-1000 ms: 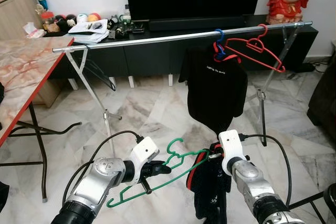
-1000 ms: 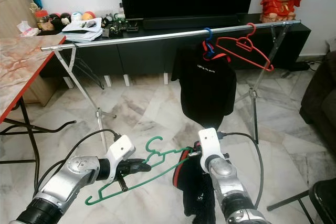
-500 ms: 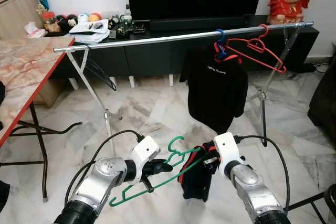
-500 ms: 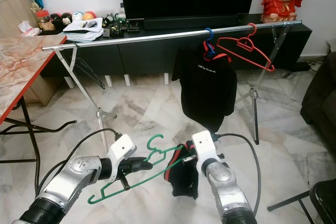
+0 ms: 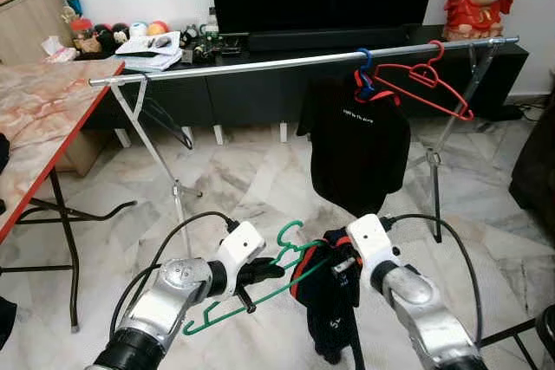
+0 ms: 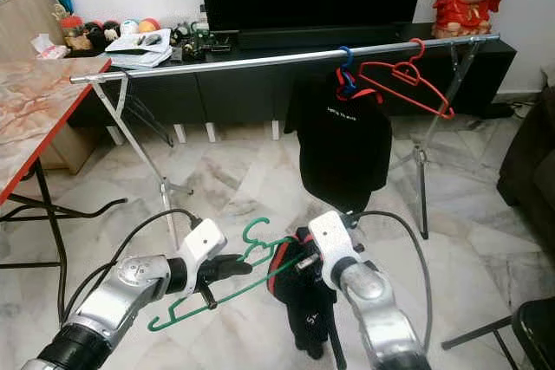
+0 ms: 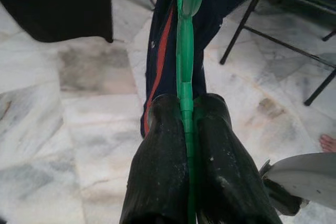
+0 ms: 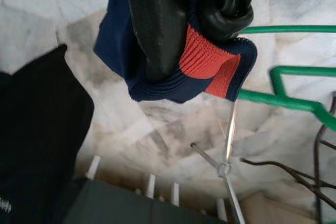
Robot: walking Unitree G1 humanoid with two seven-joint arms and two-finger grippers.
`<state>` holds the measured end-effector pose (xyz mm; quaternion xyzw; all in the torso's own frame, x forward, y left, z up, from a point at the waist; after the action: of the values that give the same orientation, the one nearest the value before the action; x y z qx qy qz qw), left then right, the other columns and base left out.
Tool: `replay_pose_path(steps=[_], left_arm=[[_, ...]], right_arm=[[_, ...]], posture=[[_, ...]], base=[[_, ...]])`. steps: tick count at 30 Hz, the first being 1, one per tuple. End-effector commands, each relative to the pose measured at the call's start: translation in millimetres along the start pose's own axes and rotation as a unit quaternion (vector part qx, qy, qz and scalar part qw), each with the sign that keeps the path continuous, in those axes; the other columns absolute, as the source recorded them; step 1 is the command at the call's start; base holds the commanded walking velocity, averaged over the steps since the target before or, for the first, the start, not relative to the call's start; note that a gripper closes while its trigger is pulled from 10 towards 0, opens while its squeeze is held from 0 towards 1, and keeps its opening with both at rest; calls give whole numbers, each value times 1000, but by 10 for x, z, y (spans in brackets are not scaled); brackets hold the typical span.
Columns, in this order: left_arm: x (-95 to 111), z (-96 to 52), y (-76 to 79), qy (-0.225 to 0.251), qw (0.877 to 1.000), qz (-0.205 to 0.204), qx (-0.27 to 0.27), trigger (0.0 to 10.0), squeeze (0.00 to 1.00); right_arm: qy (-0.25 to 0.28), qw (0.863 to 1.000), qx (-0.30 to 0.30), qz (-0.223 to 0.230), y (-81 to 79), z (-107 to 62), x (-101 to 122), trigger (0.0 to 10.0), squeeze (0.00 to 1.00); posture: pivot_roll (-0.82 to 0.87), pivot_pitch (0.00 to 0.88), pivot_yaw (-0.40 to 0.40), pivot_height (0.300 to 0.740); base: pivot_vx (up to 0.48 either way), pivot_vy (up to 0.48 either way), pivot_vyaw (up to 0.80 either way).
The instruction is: Hang hanger
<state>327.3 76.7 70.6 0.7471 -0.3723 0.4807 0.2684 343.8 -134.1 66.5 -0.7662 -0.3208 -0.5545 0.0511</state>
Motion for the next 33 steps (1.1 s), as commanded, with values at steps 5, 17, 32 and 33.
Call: replay_pose_path(steps=[5,17,32,33], left_arm=[[-7,-44,1,-4,1000,9,-10,10000,0],[5,-76,3,0,1000,3,-20,10000,0],[39,-34,28,15,1000,-10,-21,10000,0],[41,-27,32,16,1000,-10,-21,10000,0]], right_arm=[[-19,994,-17,-110,166,-68,-22,10000,0],[17,991,1,-131,169,-74,125,10000,0],[125,967,165,-149,-231,-340,457,10000,0],[131,963,182,-147,-275,-376,480,10000,0]], posture=[[-61,8,54,740],[-55,19,51,740],[-61,30,53,740],[-63,31,53,740]], base=[[0,0,0],[0,0,0],[0,0,0],[0,0,0]])
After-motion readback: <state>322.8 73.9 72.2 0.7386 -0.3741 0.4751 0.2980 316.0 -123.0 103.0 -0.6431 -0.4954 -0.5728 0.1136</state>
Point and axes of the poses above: a point about 5 cm out from each wrist's last joint towards the gripper, its own z axis pointing out of the wrist towards the gripper, its own x axis along the axis of the wrist's last joint, y = z × x, the point moved 4 cm from there along z, pointing out of the wrist towards the gripper, and after that the axes turned 5 degrees about -z, right-handed, at the moved point
